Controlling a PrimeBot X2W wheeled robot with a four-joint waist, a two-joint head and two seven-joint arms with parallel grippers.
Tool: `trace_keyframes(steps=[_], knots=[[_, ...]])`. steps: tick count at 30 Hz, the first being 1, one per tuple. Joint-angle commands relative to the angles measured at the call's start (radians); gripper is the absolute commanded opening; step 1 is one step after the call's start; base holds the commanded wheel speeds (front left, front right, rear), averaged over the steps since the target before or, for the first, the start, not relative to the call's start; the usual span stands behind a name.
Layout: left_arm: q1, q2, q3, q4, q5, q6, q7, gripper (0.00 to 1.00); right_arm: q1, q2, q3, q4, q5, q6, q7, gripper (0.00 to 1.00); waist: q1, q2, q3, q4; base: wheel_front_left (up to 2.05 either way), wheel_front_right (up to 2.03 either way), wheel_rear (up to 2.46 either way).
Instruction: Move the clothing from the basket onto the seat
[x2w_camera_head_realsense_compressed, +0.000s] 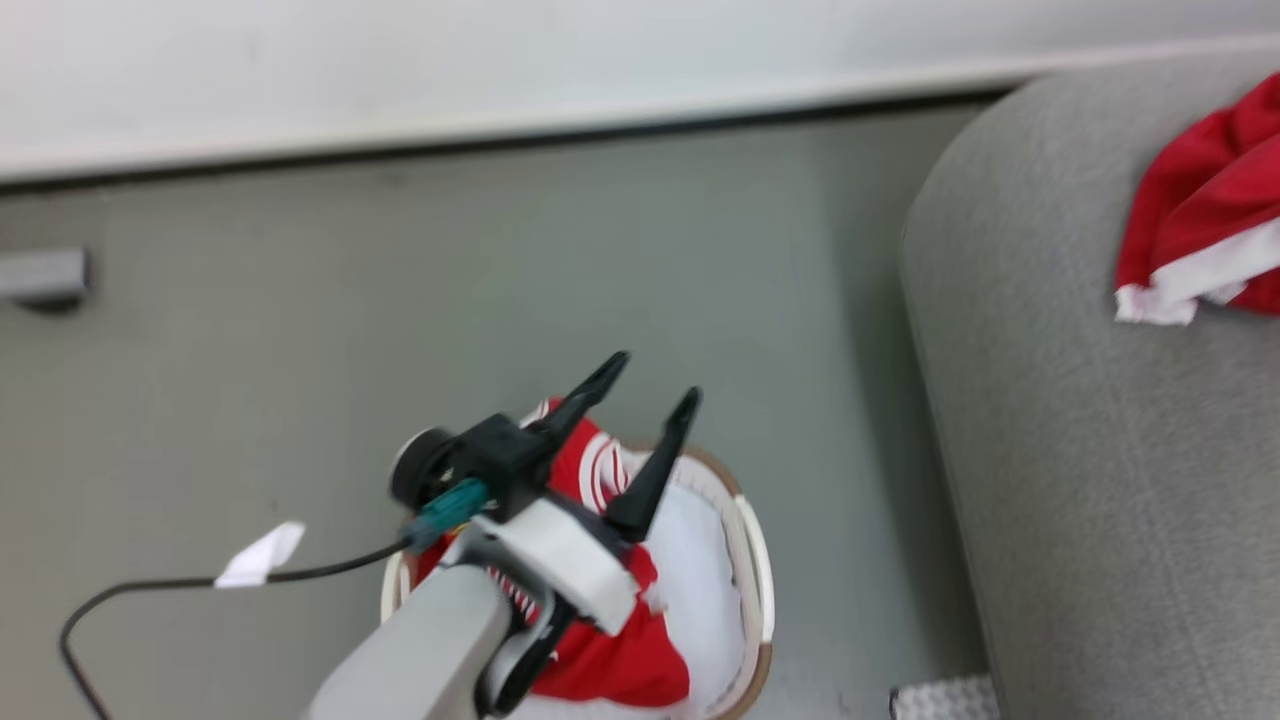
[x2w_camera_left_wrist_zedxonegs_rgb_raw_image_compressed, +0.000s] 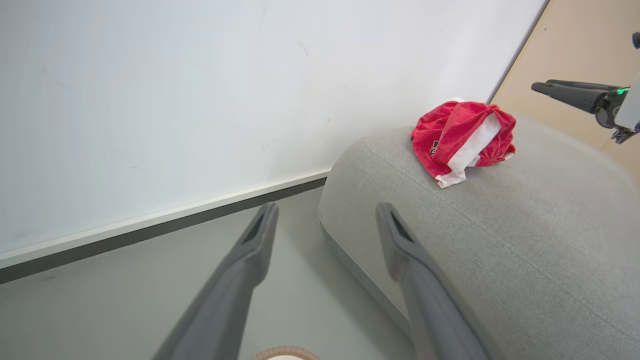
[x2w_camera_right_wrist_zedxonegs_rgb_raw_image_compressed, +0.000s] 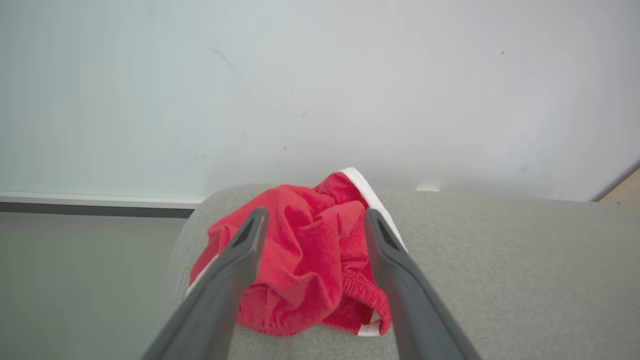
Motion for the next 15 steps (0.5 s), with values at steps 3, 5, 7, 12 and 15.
trace_keyframes(steps=[3, 5, 7, 12, 15], knots=[[0.075, 0.035, 0.056, -0.013, -0.031, 0.028, -0.007, 1.00, 0.047, -0.010, -0.006, -0.102, 0.008, -0.002, -0.008, 1.00, 0.0001, 0.0000, -0.172, 0.013, 0.00, 0.00, 0.00], [0.091, 0.042, 0.075, -0.020, -0.036, 0.038, -0.008, 1.00, 0.059, -0.004, -0.021, -0.135, 0.020, -0.002, -0.008, 1.00, 0.0001, 0.0000, -0.188, 0.016, 0.00, 0.00, 0.00], [0.127, 0.058, 0.118, -0.034, -0.043, 0.056, -0.008, 1.00, 0.102, 0.018, -0.046, -0.196, 0.025, -0.002, -0.008, 1.00, 0.0001, 0.0000, -0.221, 0.023, 0.00, 0.00, 0.00], [0.235, 0.079, 0.241, -0.075, -0.053, 0.090, -0.007, 1.00, 0.225, 0.078, -0.111, -0.346, -0.007, -0.002, -0.009, 1.00, 0.0001, 0.0000, -0.280, 0.051, 0.00, 0.00, 0.00], [0.299, 0.078, 0.316, -0.097, -0.039, 0.098, -0.007, 1.00, 0.315, 0.127, -0.160, -0.424, -0.048, -0.002, -0.009, 1.00, 0.0001, 0.0000, -0.307, 0.068, 0.00, 0.00, 0.00]])
